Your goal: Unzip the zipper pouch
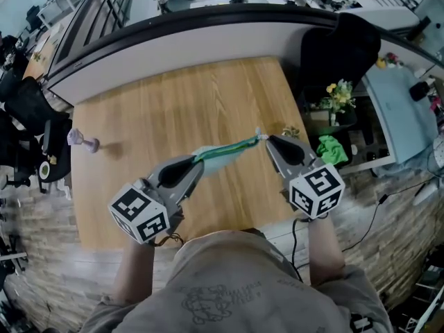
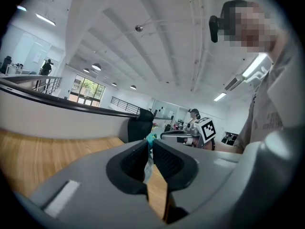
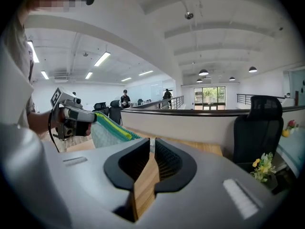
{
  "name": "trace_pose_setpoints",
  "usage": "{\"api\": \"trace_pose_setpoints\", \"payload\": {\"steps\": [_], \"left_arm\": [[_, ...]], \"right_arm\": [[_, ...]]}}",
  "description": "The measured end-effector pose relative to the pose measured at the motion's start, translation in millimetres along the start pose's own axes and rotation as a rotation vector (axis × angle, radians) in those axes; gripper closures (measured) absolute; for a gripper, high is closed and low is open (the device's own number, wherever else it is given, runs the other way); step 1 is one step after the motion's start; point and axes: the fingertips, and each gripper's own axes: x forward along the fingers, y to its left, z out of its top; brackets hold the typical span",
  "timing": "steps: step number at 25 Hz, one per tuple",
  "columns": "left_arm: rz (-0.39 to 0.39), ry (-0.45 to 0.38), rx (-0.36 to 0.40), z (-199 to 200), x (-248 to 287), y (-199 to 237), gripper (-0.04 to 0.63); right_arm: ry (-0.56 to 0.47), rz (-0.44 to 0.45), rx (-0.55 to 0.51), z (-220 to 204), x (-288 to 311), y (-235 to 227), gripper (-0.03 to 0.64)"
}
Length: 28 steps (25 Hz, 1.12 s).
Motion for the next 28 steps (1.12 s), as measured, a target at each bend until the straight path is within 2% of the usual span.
{"api": "trace_pose_setpoints", "payload": {"steps": [6,12,19,24,28], "left_arm": [[0.103,-0.043,0.038,20,-15,17,0.563],[0.203,-0.122,0.093,56,-41,31,0.563],[0.334,-0.239,0.207,111,-79,33,0.561],[0.442,-0.318,0.207,131,-111,38,0.56],[0.49,-0.313,0.193,120,-125,41,0.56]], "right_arm": [[-0.083,-0.005,-0.005,25,0,10,0.598],[-0.226,-0.036,-0.037,78,-16,18,0.598],[-0.395,-0.091,-0.055,133,-51,25,0.598],[-0.442,-0.108,-0.068,145,-69,36,0.598],[-0.418,-0.107,-0.061,136,-71,40,0.6]]}}
